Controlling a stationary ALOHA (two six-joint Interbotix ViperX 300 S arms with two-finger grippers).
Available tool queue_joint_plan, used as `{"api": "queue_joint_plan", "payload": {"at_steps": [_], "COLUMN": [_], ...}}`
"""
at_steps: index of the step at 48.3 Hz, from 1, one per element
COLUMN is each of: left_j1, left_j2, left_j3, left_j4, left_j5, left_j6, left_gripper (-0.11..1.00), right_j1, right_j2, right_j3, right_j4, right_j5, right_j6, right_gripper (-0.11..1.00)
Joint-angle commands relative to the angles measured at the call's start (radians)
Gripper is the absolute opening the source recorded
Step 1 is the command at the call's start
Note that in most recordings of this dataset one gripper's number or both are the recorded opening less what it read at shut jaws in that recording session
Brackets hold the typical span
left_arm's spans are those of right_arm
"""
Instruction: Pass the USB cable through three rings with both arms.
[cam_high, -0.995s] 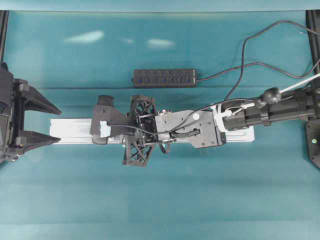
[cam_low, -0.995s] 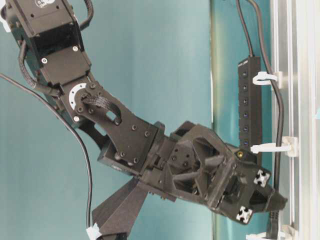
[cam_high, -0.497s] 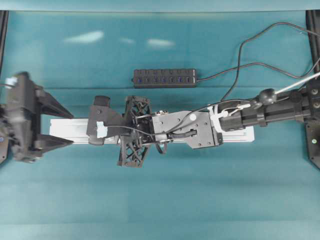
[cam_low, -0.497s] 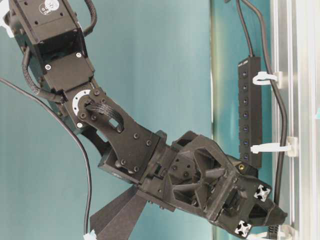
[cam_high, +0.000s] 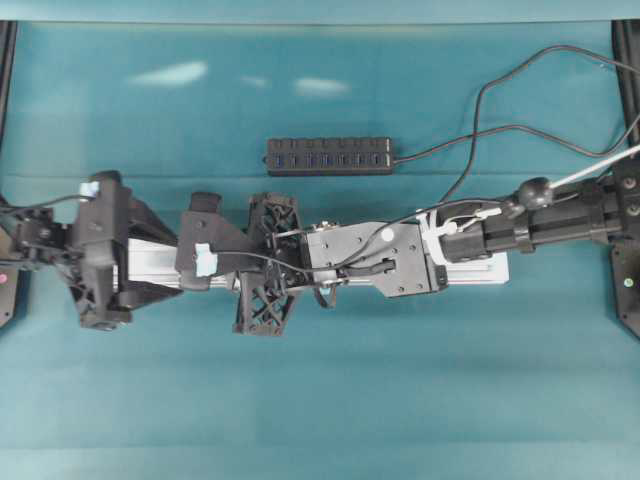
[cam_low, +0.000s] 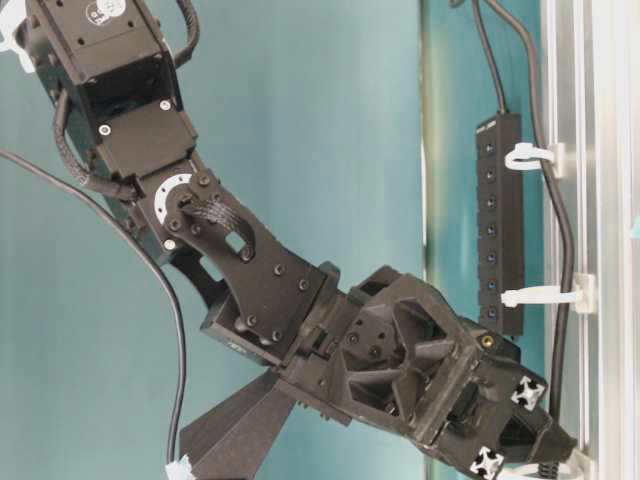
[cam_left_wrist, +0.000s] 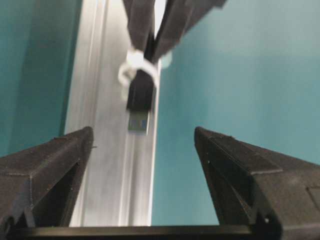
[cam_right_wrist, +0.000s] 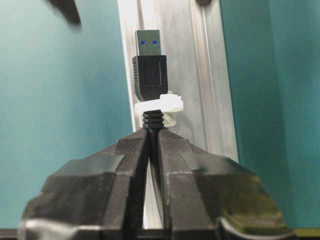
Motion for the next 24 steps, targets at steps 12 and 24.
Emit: {"api": "queue_joint_plan", "payload": {"at_steps": [12,24], "left_j1": [0.005,0.011], "left_j2": [0.081,0.114], "left_j3": [-0.057,-0.072], "left_j4": [0.002,0.0], "left_j5": [-0.029,-0.031], "left_j6": [0.005,0.003], "left_gripper": [0.89,0.89], "right_j1": [0.002,0.003], "right_j2": [-0.017,-0.015], "right_j3": [-0.005,-0.005], "right_j4": [0.002,0.002], "right_j5": [-0.034,-0.038], "right_j6": [0.006,0.008], "right_gripper": [-0.07,-0.07]}}
